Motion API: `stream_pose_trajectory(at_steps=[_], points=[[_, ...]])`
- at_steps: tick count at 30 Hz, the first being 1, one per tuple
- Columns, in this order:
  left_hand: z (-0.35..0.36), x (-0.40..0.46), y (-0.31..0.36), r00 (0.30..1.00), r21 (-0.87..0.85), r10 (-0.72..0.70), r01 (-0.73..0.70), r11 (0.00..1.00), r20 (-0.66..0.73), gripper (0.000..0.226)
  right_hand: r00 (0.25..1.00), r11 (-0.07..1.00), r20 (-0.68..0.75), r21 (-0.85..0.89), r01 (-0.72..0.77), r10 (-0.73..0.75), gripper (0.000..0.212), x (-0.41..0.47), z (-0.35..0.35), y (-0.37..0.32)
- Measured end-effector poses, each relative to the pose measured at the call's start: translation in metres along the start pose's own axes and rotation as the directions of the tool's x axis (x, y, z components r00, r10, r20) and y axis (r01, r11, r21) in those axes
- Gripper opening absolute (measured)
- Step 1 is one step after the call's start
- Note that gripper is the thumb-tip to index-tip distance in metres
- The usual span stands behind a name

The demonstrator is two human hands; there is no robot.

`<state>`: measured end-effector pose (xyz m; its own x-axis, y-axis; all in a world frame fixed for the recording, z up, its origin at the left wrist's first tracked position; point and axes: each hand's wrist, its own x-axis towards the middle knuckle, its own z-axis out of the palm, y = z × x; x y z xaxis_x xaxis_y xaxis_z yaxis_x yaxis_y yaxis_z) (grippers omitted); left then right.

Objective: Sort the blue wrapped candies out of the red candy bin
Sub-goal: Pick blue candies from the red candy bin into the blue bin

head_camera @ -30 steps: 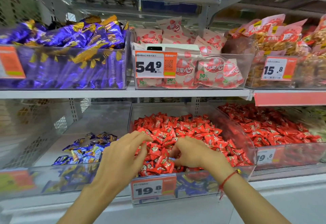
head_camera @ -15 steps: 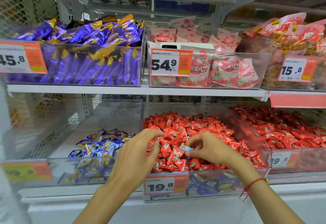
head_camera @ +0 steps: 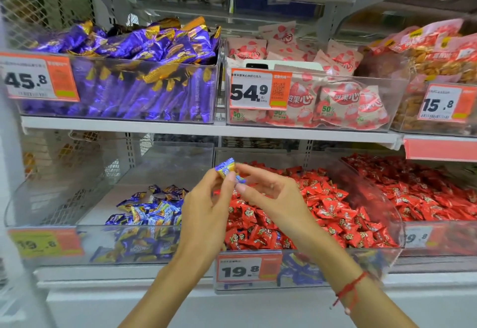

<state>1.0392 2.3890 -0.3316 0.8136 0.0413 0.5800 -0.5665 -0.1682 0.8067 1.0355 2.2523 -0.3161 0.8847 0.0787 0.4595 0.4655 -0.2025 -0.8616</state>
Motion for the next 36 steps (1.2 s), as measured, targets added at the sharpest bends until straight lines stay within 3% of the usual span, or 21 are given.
stream_pose_trajectory(at_steps=[2,4,7,10,14,17,23,28,33,36], points=[[-0.010,0.009,-0.003,0.998,-0.117,-0.048,0.045,0.992,-0.027,0.014,0.999,0.994,0.007,-0.104,-0.035,0.036,0.050,0.003,-0.007,0.009],[-0.027,0.018,-0.010,0.987,-0.180,-0.157,0.152,0.972,-0.014,0.013,0.992,0.933,0.058,-0.349,-0.087,0.114,0.059,0.004,-0.019,0.020],[-0.051,0.029,-0.025,0.962,-0.090,-0.274,0.271,0.958,-0.017,0.011,0.975,0.800,0.109,-0.594,-0.092,0.193,0.060,0.001,-0.034,0.036],[-0.062,0.033,-0.034,0.938,-0.005,-0.346,0.346,0.938,-0.027,0.015,0.976,0.791,0.144,-0.610,-0.045,0.166,0.056,-0.002,-0.028,0.038],[-0.056,0.034,-0.026,0.948,0.032,-0.318,0.318,0.948,0.005,0.026,0.934,0.847,0.314,-0.531,0.026,0.168,0.051,0.004,-0.009,0.037],[-0.051,0.032,-0.016,0.956,0.040,-0.291,0.290,0.956,0.028,0.028,0.873,0.751,0.437,-0.645,0.137,0.217,0.045,0.014,0.004,0.048],[-0.046,0.029,-0.009,0.947,0.007,-0.316,0.316,0.949,0.064,0.025,0.897,0.466,0.422,-0.825,0.319,0.134,0.030,0.024,-0.016,0.053],[-0.049,0.030,-0.015,0.944,0.024,-0.321,0.320,0.947,0.080,0.027,0.922,0.248,0.346,-0.921,0.299,0.174,0.036,0.030,-0.049,0.058],[-0.056,0.037,-0.011,0.925,-0.093,-0.373,0.378,0.921,0.069,0.022,0.946,0.173,0.209,-0.970,0.169,0.246,0.046,0.035,-0.061,0.055],[-0.057,0.036,-0.011,0.909,-0.095,-0.409,0.416,0.905,0.084,0.013,0.948,0.211,0.175,-0.970,0.120,0.266,0.048,0.038,-0.059,0.048]])
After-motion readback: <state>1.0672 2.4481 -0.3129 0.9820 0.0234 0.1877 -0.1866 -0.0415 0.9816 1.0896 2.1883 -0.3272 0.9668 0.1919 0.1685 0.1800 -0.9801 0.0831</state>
